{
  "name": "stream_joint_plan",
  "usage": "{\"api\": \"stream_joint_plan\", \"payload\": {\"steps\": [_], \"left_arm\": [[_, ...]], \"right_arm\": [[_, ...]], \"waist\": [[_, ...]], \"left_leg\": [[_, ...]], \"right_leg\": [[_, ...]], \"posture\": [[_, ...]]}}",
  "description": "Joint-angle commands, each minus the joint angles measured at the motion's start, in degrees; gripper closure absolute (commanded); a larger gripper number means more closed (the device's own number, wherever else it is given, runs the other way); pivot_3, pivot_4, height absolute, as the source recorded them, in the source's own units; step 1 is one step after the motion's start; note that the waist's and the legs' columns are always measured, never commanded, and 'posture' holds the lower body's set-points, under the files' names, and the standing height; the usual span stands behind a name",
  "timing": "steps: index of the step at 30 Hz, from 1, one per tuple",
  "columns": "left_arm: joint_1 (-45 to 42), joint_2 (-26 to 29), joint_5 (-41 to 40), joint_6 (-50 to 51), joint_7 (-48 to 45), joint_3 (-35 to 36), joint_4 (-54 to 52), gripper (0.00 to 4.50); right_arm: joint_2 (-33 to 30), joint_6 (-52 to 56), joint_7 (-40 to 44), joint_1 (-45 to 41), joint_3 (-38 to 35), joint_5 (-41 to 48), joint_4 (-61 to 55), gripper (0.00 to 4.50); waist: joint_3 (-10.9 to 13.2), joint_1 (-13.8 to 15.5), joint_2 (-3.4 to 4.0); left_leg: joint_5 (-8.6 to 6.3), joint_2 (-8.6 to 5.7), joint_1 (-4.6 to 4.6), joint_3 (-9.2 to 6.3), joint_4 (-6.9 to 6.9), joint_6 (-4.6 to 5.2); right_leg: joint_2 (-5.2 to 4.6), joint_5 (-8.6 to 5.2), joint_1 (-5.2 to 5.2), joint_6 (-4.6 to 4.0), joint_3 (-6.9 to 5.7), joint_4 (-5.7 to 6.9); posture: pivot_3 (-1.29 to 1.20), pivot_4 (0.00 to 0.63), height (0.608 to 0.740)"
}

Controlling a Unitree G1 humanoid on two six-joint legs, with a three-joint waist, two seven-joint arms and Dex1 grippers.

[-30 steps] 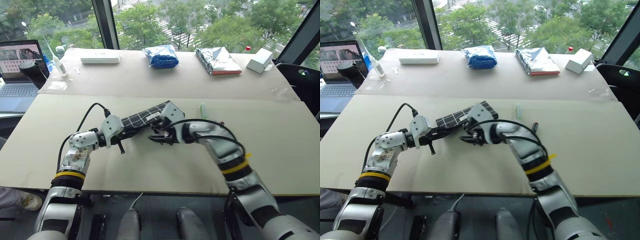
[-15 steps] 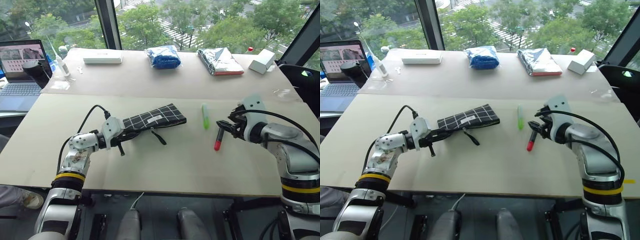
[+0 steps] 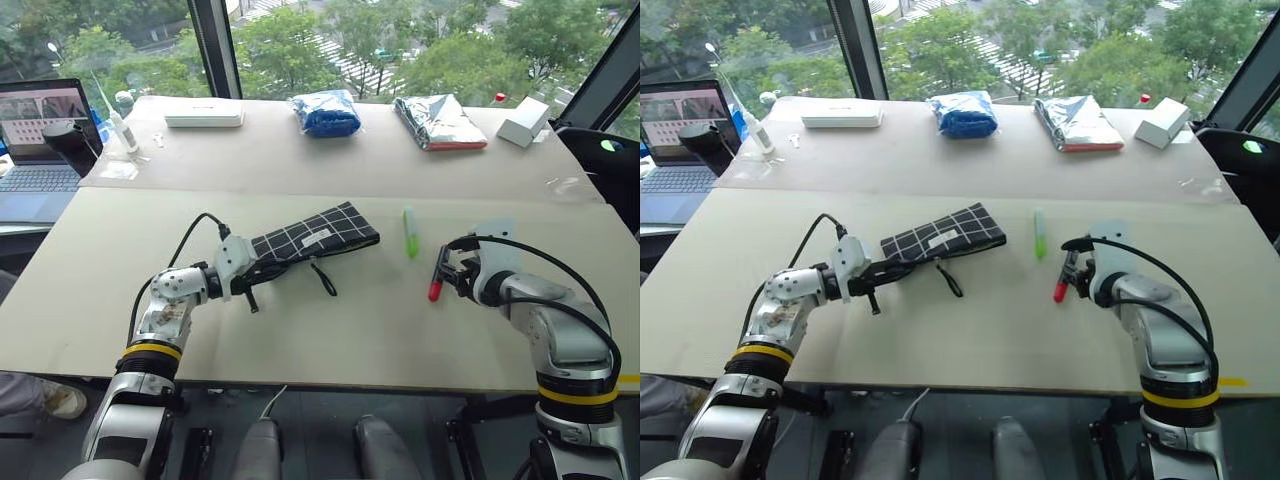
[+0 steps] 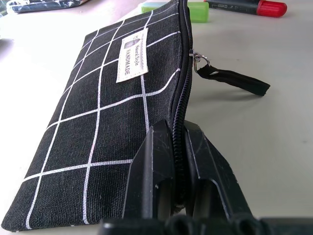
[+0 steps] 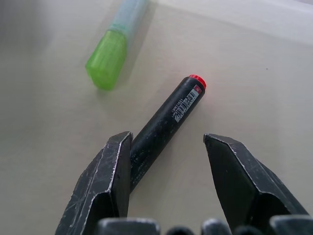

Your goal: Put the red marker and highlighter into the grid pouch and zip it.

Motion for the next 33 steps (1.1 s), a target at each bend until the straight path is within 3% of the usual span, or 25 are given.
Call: {"api": "stream_joint_plan", "payload": {"steps": [1, 8, 11, 15, 17, 32, 33], "left_arm": [[-0.15, 0.09, -0.65, -0.97, 0.35, 0.28, -1.62, 4.5], [0.76, 0.69, -0.78, -0.39, 0.94, 0.61, -3.8, 4.5], [0.96, 0.83, -0.79, -0.17, 1.36, 0.76, -4.57, 4.5], [1.17, 1.01, -0.88, 0.07, 1.75, 0.71, -5.24, 4.5], [1.15, 1.15, -0.92, 0.1, 1.79, 0.75, -5.33, 4.5], [0.24, 1.41, -1.07, 0.26, 1.45, 0.47, -5.19, 4.5], [0.21, 1.4, -1.11, 0.27, 1.42, 0.49, -5.15, 4.5]], "right_arm": [[-0.05, -1.25, -0.99, -0.86, 0.21, -0.65, 0.68, 1.87], [-1.17, -3.8, -1.89, 0.22, 2.38, -2.08, 4.85, 1.87], [-1.68, -5.85, -2.45, 0.98, 3.34, -3.1, 6.81, 2.59], [-1.74, -8.49, -2.6, 1.89, 3.49, -4.08, 9.23, 3.98], [-1.84, -9.93, -2.9, 2.62, 3.38, -4.81, 10.27, 4.47], [-5.52, -15.73, -3.73, 1.94, 1.28, -8.42, 13.73, 4.47], [-5.84, -16.27, -3.84, 1.65, 0.82, -8.48, 14.0, 3.9]], "waist": [[0.0, -0.01, 0.0], [-0.01, 0.06, -0.01], [-0.02, 0.14, -0.02], [-0.15, 0.09, -0.22], [-0.2, 0.06, -0.3], [-0.28, 0.29, -0.41], [-0.27, 0.35, -0.4]], "left_leg": [[0.0, 0.0, 0.0, 0.0, 0.0, 0.0], [0.0, 0.0, 0.02, -0.01, 0.0, 0.0], [0.0, 0.0, 0.03, -0.02, 0.01, 0.0], [0.0, 0.0, 0.11, -0.03, 0.01, 0.0], [0.0, 0.0, 0.12, -0.03, 0.01, 0.0], [0.0, 0.0, 0.12, -0.01, 0.03, 0.0], [0.0, 0.0, 0.11, -0.01, 0.03, 0.0]], "right_leg": [[0.0, 0.0, 0.0, 0.0, 0.0, 0.0], [0.0, 0.0, 0.03, 0.0, -0.01, -0.01], [0.0, 0.0, 0.08, 0.0, -0.02, -0.02], [0.01, -0.01, 0.14, 0.01, -0.02, -0.02], [0.01, -0.01, 0.16, 0.01, -0.02, -0.02], [0.0, -0.02, 0.19, 0.03, 0.0, -0.04], [0.0, -0.02, 0.19, 0.04, 0.01, -0.05]], "posture": [[0.0, 0.15, 0.74], [0.0, 0.15, 0.74], [0.0, 0.15, 0.74], [0.0, 0.15, 0.74], [0.0, 0.15, 0.74], [0.0, 0.15, 0.74], [0.0, 0.15, 0.74]]}}
